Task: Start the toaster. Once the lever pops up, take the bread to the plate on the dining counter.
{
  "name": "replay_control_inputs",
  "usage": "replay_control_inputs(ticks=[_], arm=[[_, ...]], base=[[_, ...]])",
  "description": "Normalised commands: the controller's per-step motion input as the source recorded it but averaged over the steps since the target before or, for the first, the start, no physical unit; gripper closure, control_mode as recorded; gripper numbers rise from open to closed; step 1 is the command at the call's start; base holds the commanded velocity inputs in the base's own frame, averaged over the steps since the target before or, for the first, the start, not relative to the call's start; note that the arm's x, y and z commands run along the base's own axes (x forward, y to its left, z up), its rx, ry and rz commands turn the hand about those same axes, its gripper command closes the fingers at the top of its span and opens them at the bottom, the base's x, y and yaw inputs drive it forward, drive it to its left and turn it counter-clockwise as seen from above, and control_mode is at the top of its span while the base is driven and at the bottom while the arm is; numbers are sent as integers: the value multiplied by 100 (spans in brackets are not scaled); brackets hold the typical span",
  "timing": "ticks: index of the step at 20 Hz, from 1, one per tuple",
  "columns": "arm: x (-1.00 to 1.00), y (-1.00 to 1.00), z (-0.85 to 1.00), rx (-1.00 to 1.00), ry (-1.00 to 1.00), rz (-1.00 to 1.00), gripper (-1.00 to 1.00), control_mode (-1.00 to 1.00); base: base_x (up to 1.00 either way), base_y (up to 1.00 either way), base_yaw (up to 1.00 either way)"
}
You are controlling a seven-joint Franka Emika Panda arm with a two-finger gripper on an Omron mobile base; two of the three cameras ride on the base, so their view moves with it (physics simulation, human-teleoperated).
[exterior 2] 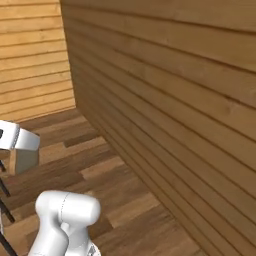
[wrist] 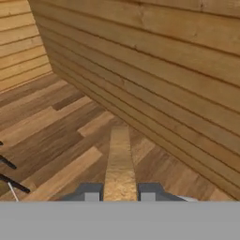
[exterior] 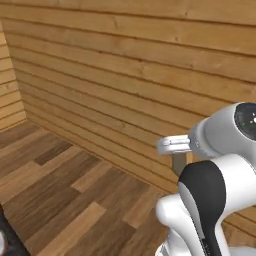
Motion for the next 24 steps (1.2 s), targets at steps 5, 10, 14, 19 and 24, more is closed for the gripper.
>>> replay_control_inputs(ticks=[5, 10, 14, 19, 24], arm=[[0, 0, 0, 0, 0, 0, 100, 100], [0, 0, 0, 0, 0, 0, 100, 100], [0, 0, 0, 0, 0, 0, 100, 100], [0, 0, 0, 0, 0, 0, 100, 100], [0, 0, 0, 0, 0, 0, 100, 100]], base=[[58, 0, 78], [50, -7, 77], [40, -15, 74], [35, -21, 71], [31, -39, 63]])
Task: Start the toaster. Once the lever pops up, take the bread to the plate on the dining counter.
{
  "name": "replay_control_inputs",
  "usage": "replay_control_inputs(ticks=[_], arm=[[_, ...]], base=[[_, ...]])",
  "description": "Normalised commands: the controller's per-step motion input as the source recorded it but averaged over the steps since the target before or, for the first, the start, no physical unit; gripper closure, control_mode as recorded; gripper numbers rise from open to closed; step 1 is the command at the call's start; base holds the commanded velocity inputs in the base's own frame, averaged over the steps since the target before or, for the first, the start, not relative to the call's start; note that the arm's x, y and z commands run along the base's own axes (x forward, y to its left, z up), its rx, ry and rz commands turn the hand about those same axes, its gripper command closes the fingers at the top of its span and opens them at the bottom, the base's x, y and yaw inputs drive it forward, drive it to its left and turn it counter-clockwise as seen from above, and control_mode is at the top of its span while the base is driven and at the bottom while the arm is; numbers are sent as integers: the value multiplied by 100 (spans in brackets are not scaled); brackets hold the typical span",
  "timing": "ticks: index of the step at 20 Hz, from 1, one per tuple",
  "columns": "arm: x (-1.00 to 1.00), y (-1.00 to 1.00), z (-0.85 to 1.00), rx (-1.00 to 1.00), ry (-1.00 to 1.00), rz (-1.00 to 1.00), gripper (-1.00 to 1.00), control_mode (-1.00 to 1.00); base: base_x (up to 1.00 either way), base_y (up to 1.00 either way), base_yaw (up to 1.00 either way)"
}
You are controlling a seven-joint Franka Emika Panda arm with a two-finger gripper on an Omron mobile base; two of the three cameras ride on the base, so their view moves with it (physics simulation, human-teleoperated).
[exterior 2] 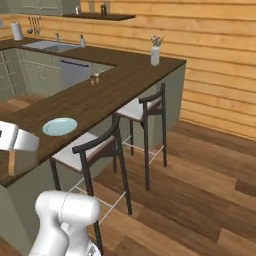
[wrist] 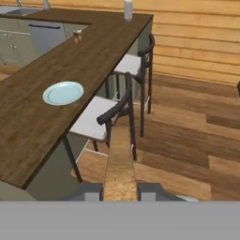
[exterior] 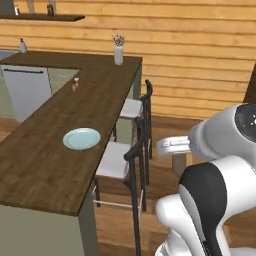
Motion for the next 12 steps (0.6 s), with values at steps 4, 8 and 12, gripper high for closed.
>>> replay_control_inputs(ticks=[4, 8, 12], arm=[[0, 0, 0, 0, 0, 0, 100, 100], [0, 0, 0, 0, 0, 0, 100, 100], [0, 0, 0, 0, 0, 0, 100, 100]], base=[[30, -59, 55], [39, -60, 53], [39, -60, 53]])
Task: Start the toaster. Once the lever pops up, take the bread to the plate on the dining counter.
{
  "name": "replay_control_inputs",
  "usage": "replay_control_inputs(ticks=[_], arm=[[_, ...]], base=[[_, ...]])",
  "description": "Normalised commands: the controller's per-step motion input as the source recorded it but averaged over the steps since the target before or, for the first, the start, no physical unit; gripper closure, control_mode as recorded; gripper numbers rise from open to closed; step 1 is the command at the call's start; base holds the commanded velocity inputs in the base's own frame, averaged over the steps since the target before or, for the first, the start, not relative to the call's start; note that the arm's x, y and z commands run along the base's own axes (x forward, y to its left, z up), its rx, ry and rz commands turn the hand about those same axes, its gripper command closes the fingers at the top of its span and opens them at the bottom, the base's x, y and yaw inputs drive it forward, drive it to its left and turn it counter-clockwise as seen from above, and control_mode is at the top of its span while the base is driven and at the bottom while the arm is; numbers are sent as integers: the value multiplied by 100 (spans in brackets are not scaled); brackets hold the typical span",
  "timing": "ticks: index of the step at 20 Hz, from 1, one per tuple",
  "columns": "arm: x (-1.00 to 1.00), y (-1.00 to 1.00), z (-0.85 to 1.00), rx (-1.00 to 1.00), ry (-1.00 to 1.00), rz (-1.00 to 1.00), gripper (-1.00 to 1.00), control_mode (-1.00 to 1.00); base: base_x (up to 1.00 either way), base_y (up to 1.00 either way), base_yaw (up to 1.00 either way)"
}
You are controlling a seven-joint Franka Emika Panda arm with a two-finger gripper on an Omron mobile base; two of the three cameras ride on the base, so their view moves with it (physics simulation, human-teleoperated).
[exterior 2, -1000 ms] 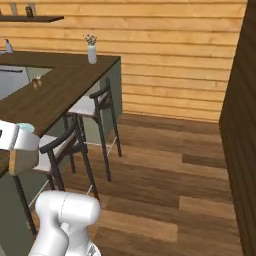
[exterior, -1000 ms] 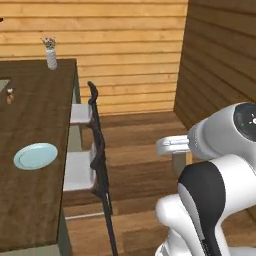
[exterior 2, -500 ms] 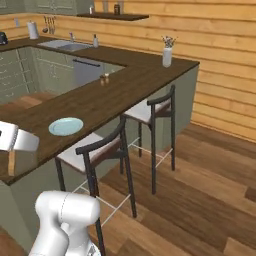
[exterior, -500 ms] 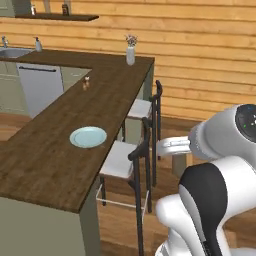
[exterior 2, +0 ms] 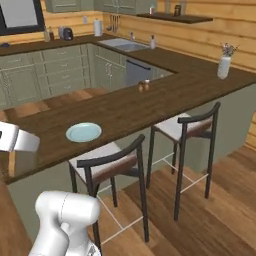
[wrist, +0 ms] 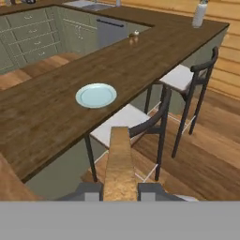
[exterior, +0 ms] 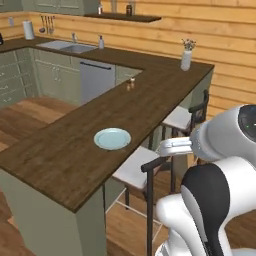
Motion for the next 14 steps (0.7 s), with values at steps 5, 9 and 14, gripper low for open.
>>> replay_control_inputs(ticks=[5, 9, 14], arm=[[0, 0, 0, 0, 0, 0, 100, 100], [0, 0, 0, 0, 0, 0, 100, 100], [0, 0, 0, 0, 0, 0, 100, 100]], base=[[25, -61, 55], [9, -65, 56], [1, -77, 52]])
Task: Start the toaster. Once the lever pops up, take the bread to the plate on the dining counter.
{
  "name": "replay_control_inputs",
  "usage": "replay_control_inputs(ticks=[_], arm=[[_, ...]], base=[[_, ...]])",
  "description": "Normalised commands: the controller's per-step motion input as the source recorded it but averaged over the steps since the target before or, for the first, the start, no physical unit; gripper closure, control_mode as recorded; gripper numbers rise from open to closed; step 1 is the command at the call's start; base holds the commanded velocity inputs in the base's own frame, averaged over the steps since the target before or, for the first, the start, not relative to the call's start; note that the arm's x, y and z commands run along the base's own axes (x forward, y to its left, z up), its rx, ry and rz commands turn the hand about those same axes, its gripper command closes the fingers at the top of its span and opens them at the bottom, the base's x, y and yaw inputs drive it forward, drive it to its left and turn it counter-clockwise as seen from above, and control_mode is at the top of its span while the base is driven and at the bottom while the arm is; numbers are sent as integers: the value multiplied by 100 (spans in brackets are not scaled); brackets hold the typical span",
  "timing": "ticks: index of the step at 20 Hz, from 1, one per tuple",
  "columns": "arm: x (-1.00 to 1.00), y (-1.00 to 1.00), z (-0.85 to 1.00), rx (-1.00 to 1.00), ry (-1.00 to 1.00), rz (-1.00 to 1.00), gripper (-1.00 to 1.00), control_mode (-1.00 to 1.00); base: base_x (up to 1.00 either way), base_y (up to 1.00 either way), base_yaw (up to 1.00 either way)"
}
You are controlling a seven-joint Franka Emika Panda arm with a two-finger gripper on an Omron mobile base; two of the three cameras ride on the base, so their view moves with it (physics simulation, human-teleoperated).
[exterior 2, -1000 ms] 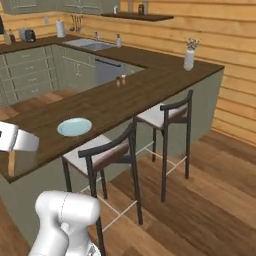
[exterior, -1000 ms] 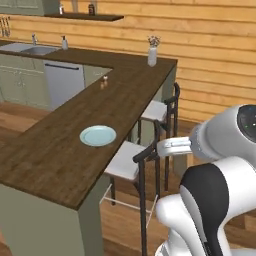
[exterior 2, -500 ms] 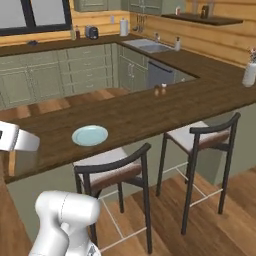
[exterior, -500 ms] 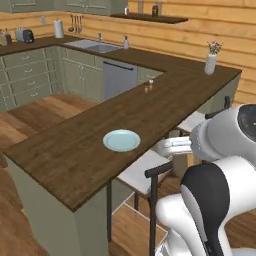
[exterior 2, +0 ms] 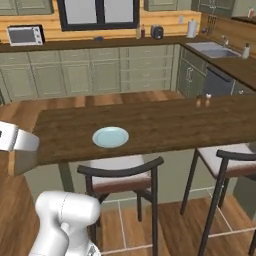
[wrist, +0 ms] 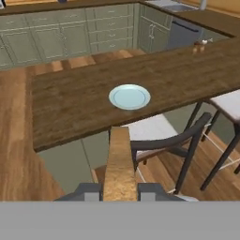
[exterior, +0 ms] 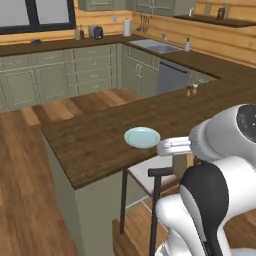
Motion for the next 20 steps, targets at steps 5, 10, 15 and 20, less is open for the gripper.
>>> replay_control_inputs(ticks=[5, 10, 15, 20], arm=[[0, 0, 0, 0, 0, 0, 100, 100], [0, 0, 0, 0, 0, 0, 100, 100], [0, 0, 0, 0, 0, 0, 100, 100], [20, -13, 0, 5, 3, 4, 100, -100]], base=[[-4, -96, 40], [30, -74, 30], [88, -45, 28], [77, -42, 21]])
